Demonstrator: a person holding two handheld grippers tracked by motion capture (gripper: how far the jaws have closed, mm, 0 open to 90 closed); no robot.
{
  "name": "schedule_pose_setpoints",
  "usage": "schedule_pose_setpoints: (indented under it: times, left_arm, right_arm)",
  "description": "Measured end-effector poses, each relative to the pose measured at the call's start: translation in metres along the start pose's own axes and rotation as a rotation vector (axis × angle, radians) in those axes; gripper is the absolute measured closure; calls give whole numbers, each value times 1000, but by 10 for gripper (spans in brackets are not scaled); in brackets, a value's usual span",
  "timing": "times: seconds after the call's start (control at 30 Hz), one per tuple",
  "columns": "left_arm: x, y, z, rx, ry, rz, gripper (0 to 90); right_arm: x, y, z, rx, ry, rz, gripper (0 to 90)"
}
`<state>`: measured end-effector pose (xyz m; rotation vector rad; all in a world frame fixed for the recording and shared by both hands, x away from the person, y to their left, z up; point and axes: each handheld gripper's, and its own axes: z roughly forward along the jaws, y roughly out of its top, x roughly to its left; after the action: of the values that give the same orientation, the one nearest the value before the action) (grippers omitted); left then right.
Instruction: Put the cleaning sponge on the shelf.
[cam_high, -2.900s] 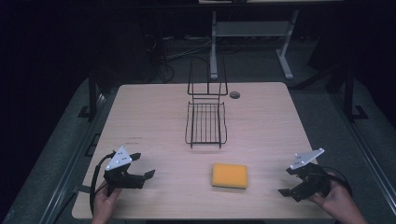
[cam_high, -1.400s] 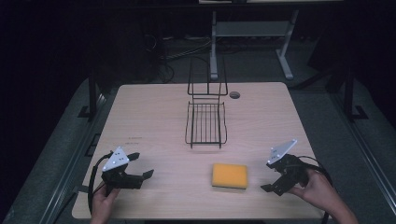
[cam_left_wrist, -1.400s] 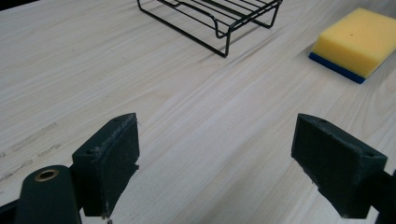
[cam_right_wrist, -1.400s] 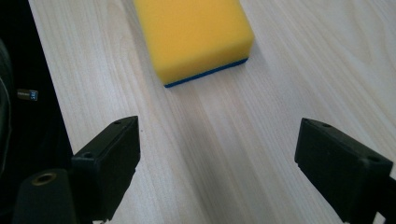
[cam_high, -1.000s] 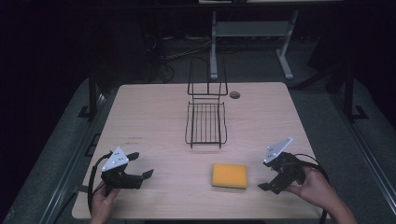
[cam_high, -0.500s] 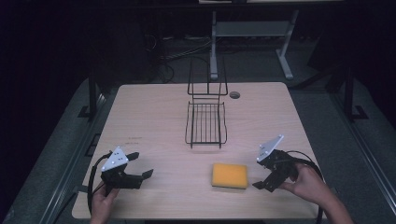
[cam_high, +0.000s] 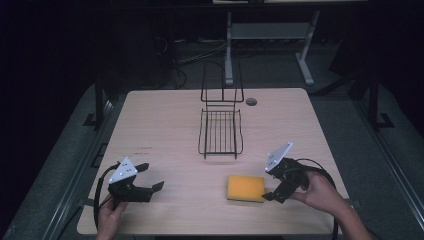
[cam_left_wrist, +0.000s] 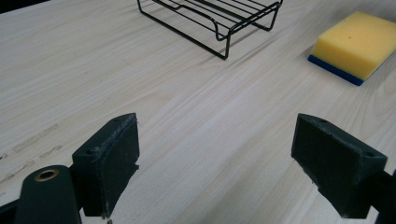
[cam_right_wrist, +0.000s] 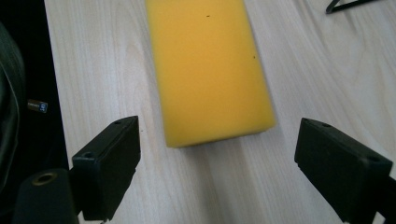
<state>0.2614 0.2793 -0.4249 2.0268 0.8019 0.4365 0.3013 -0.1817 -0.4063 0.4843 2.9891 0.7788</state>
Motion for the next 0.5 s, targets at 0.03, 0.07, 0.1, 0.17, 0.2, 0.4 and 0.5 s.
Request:
schedule_pose_setpoints:
  times: [0.03, 0.07, 0.1, 0.17, 0.2, 0.4, 0.5]
  left_arm:
    - [0, 0, 0, -1, 1, 1, 146]
    - [0, 0, 0, -2, 2, 1, 146]
    - [0, 0, -1, -2, 2, 0, 146]
    - [0, 0, -1, -4, 2, 1, 146]
    - [0, 0, -1, -3, 3, 3, 146]
    - [1, 0, -1, -8, 2, 1, 146]
    - [1, 0, -1, -9, 3, 1, 146]
  right_arm:
    - [0, 1, 1, 0, 1, -1, 138]
    - [0, 2, 1, -1, 2, 0, 138]
    - [0, 4, 3, -4, 0, -8, 138]
    - [1, 6, 5, -2, -1, -14, 138]
    - [1, 8, 6, -3, -3, -23, 138]
    - [1, 15, 13, 0, 15, -35, 138]
    - [1, 19, 16, 2, 20, -40, 138]
